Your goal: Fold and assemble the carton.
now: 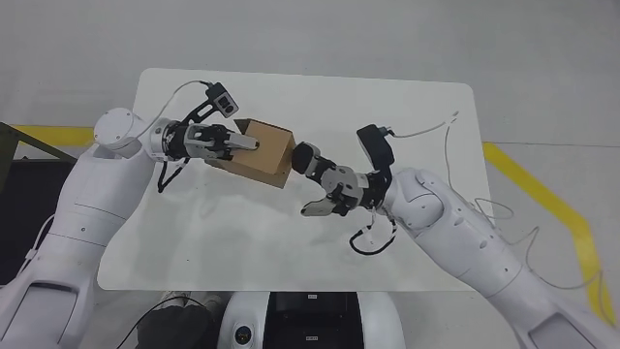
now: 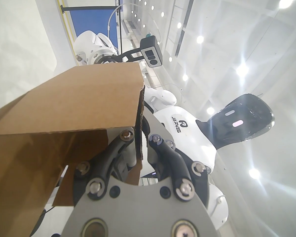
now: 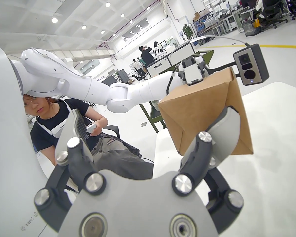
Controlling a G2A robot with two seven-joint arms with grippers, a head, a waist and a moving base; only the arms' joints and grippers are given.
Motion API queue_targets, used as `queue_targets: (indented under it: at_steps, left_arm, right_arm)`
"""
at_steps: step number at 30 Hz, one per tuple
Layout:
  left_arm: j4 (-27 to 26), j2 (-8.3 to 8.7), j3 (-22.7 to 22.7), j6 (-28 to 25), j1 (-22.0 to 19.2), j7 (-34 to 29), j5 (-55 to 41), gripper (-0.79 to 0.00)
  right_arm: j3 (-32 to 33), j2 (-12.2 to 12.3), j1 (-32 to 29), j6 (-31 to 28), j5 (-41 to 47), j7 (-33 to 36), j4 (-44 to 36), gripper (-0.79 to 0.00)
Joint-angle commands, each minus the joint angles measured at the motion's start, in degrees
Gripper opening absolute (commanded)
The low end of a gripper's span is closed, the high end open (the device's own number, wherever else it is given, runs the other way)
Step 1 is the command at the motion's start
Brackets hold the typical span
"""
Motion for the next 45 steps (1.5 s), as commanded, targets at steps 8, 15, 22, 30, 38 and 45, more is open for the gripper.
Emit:
queue_targets:
  at_steps: [8,15,22,30,38,45]
  left_arm:
    - [0.8,0.08,0.4,-0.3,-0.3,0.0,0.7,-0.785]
    - [0.3,-0.10,1.2,-0.4,-0.6,0.0,1.7,-0.785]
    - [0.5,-0.16,1.2,-0.2,-0.7,0.0,1.4,-0.785]
    - [2.1,0.68,0.7,0.0,-0.4,0.0,0.6,-0.785]
    - [0.2,2.78,3.2,0.4,-0.4,0.0,0.6,-0.785]
    - [0.6,5.50,6.3,-1.4,-2.3,0.0,3.2,-0.785]
  right_arm:
    - [-0.2,-0.6,-0.1,0.0,0.5,1.6,-0.3,0.000]
    - [-1.3,-1.3,0.4,0.0,1.5,3.1,0.0,0.000]
    - [-1.7,-1.9,0.7,0.0,2.2,4.0,0.6,0.000]
    - [0.3,-1.7,-0.5,0.0,1.8,4.0,-0.3,0.000]
    - [2.8,-1.1,-2.4,0.0,1.2,4.2,-2.2,0.000]
    - [5.2,-0.4,-3.6,0.0,1.2,4.9,-2.1,0.000]
